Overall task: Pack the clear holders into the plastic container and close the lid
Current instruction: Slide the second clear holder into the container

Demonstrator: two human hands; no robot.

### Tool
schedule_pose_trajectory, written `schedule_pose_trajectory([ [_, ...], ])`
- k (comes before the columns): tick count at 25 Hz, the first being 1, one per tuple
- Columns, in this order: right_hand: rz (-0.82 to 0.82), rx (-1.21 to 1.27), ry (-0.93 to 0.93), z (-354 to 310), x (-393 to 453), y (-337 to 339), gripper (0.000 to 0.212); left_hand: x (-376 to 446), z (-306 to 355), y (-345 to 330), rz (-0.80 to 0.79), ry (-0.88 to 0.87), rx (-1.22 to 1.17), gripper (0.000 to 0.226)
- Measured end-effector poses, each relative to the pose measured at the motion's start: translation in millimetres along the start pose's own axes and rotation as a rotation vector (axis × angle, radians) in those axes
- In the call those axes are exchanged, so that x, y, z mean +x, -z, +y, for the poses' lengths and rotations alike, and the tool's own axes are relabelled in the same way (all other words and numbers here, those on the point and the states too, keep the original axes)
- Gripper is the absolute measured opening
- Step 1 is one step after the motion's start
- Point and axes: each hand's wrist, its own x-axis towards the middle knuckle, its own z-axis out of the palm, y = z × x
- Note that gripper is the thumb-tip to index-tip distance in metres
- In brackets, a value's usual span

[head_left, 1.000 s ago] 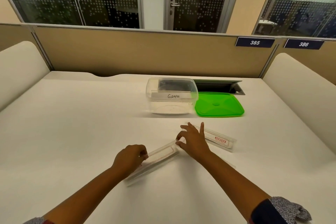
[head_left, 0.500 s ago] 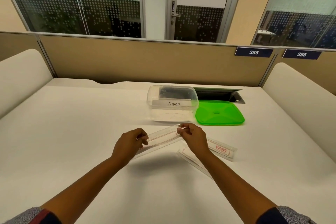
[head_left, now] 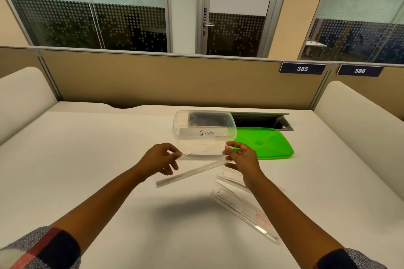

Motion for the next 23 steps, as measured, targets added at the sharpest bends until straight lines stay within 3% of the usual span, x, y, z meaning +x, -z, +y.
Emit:
schedule_pose_trajectory([
  [3, 0.107, 0.112, -0.078, -11, 19, 7, 0.009, 12, -5, 8, 0.177, 0.031, -0.247, 0.024],
  [8, 0.135, 0.2, -0.151, -36, 60, 13, 0.008, 36, -4, 4, 0.287, -0.075, -0.557, 0.017],
  [11, 0.087, 0.206, -0.174, -54, 85, 13, 0.017, 53, 4, -2, 0.357, -0.12, -0.514, 0.019],
  [15, 0.042, 0.223, -0.143, -72, 114, 11, 0.013, 82, 14, -1, 0.449, -0.093, -0.461, 0.025],
  [19, -0.085, 0.172, -0.116, -75, 137, 9, 0.055, 116, 17, 4, 0.547, -0.02, -0.379, 0.024],
  [23, -0.016, -0.085, -0.018, -63, 162, 2, 0.046, 148, 19, 2, 0.613, 0.027, -0.304, 0.023],
])
